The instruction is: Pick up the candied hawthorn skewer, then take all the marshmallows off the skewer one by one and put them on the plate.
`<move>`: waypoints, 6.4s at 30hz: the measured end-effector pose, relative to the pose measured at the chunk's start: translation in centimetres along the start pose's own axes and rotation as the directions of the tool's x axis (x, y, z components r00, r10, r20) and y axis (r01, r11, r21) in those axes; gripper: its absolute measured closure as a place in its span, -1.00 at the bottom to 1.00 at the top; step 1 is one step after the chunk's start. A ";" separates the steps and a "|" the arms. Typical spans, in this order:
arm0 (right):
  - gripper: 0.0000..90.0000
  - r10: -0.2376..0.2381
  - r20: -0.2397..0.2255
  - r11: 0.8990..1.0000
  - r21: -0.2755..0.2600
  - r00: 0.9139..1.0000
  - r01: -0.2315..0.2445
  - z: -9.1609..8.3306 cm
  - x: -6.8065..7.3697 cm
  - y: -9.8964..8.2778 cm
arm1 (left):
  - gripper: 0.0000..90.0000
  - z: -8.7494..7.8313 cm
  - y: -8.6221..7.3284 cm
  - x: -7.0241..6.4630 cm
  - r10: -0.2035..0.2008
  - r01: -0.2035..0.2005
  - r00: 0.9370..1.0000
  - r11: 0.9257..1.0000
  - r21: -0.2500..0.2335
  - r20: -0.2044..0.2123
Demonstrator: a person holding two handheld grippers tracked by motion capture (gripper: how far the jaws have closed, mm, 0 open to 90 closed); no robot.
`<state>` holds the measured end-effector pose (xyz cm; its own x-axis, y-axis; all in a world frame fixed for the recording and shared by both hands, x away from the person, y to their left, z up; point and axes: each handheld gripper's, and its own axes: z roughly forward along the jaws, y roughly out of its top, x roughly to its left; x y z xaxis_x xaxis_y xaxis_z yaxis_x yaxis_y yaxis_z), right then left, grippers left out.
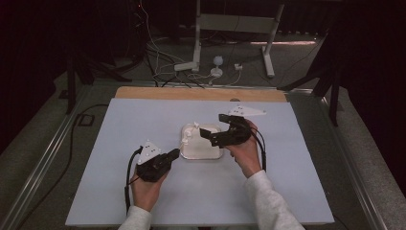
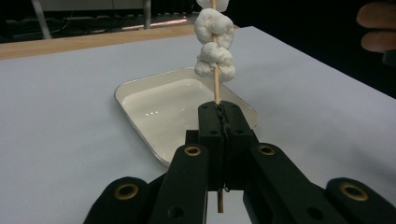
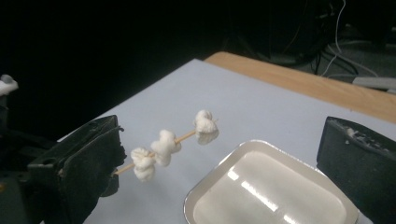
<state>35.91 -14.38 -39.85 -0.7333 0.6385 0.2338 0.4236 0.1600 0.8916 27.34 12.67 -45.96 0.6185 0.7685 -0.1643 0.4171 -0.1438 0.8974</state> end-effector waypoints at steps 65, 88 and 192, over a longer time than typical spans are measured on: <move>0.78 0.103 0.141 0.980 0.156 0.985 -0.125 3.7 -2.8 -3.5 | 1.00 -0.3 -0.5 0.6 0.012 -0.012 1.000 1.000 -0.016 -0.019; -0.65 0.170 0.024 0.975 0.144 0.985 -0.172 2.6 -1.4 -4.6 | 1.00 0.1 -0.7 0.5 0.015 -0.015 1.000 1.000 -0.010 -0.022; 0.74 0.259 0.028 0.963 0.065 0.966 -0.260 0.1 -4.1 -1.8 | 1.00 0.4 -1.5 -0.3 0.069 -0.069 0.998 0.997 -0.020 0.005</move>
<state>38.23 -17.21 -42.48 -0.5836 0.6788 0.4456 0.6334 0.0372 0.7729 26.80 12.40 -47.38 0.6492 0.7535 -0.1035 0.3597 -0.1842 0.9147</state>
